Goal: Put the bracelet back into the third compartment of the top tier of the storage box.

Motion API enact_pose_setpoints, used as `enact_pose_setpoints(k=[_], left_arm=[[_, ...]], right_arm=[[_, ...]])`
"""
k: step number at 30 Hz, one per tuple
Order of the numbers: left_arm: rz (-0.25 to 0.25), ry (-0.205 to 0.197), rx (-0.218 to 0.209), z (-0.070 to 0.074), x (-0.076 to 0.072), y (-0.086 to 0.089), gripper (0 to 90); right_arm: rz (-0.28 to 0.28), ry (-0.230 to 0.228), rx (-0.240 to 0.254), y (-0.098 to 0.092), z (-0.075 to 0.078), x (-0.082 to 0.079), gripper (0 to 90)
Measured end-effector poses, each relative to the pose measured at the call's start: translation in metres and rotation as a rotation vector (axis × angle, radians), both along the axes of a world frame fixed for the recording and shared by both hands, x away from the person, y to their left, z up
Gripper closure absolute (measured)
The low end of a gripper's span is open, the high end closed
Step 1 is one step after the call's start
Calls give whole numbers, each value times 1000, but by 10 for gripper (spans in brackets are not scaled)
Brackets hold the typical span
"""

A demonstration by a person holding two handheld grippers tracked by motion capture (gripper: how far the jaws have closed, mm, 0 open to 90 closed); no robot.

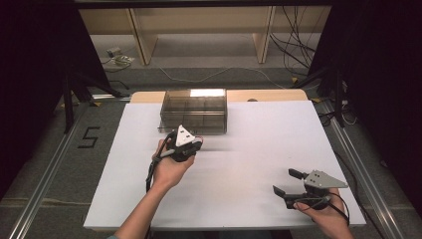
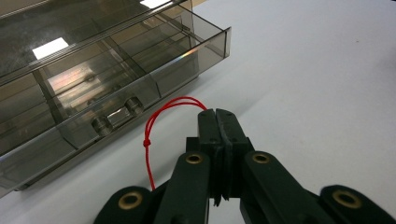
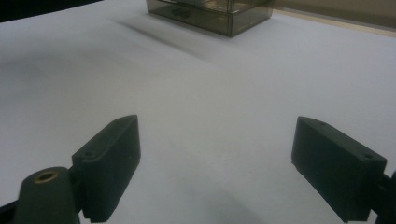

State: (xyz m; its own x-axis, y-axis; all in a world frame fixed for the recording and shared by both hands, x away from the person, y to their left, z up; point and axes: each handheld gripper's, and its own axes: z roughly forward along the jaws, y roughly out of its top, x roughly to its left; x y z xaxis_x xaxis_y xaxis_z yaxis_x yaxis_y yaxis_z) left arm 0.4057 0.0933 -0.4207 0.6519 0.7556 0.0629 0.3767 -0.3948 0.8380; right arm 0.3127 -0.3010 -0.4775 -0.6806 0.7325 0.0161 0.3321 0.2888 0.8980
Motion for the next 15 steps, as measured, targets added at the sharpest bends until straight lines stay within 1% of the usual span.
enact_pose_setpoints(k=[4, 15], left_arm=[[-3, -3, 3, 3, 2, -2, 897], [-7, -8, 1, 6, 7, -8, 897]], right_arm=[[4, -5, -1, 0, 0, 0, 160], [2, 0, 0, 0, 0, 0, 160]])
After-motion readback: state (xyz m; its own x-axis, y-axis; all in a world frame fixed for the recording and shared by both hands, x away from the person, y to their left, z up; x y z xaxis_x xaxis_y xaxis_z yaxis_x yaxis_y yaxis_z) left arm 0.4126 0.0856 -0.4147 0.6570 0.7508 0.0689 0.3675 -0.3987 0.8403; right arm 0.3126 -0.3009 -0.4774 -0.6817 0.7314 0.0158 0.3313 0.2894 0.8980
